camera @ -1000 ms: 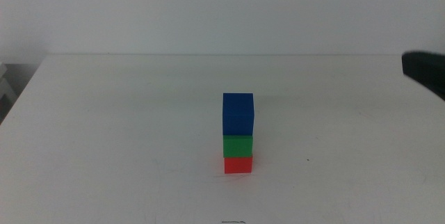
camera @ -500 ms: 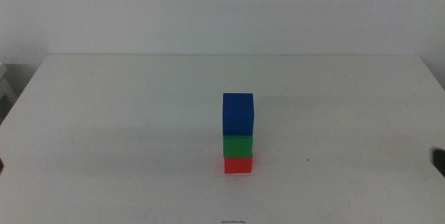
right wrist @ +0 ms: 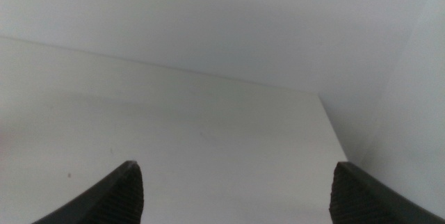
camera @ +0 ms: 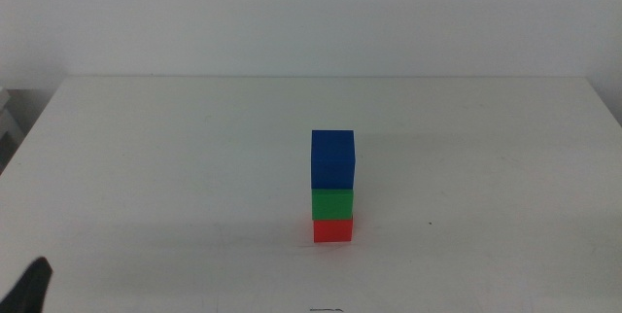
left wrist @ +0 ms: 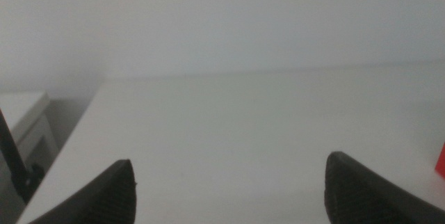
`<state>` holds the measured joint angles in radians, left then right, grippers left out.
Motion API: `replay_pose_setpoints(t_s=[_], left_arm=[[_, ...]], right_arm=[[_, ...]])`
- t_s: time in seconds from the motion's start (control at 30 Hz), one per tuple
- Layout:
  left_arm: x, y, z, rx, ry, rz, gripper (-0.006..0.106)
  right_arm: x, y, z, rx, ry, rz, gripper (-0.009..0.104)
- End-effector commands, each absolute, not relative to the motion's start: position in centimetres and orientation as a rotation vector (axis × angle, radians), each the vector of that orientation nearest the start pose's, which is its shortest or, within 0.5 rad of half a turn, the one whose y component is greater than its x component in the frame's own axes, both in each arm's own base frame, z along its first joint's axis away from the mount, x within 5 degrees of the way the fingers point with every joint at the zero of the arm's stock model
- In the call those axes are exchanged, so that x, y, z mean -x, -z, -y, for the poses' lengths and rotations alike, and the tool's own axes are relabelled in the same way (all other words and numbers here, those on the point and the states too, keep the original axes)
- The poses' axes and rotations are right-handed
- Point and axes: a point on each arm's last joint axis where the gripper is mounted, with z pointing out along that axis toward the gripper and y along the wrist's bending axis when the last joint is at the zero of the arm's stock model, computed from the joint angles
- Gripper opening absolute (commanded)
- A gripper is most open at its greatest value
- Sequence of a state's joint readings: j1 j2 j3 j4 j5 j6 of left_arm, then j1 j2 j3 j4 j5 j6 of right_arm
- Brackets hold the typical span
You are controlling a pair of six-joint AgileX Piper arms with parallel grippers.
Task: Stack red cubes first, then green, then blue cubes in a specific spot.
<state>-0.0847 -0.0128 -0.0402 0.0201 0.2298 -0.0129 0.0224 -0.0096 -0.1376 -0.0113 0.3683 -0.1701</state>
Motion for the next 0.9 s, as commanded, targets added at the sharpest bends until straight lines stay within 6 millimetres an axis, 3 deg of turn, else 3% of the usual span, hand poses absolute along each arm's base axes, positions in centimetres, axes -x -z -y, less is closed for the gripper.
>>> replay_pose_setpoints(t_s=[0.0,0.27,0.7,0.87], left_arm=[[-5.1,-21.6,0.4,-0.06,0.068,-1.555,0.092],[-5.5,-19.4,0.4,-0.061,0.068,-1.612,0.092],[-5.5,-19.4,0.4,-0.061,0.068,-1.617,0.092],[-5.5,-19.3,0.4,-0.062,0.067,-1.618,0.092]], right_arm=[[-4.3,-23.8,0.0,0.161,0.142,-1.584,0.092],[-4.8,-22.3,0.0,0.174,0.156,-1.61,0.092],[-5.4,-19.5,0.0,0.182,0.157,-1.63,0.092],[-5.4,-19.7,0.0,0.179,0.156,-1.607,0.092]])
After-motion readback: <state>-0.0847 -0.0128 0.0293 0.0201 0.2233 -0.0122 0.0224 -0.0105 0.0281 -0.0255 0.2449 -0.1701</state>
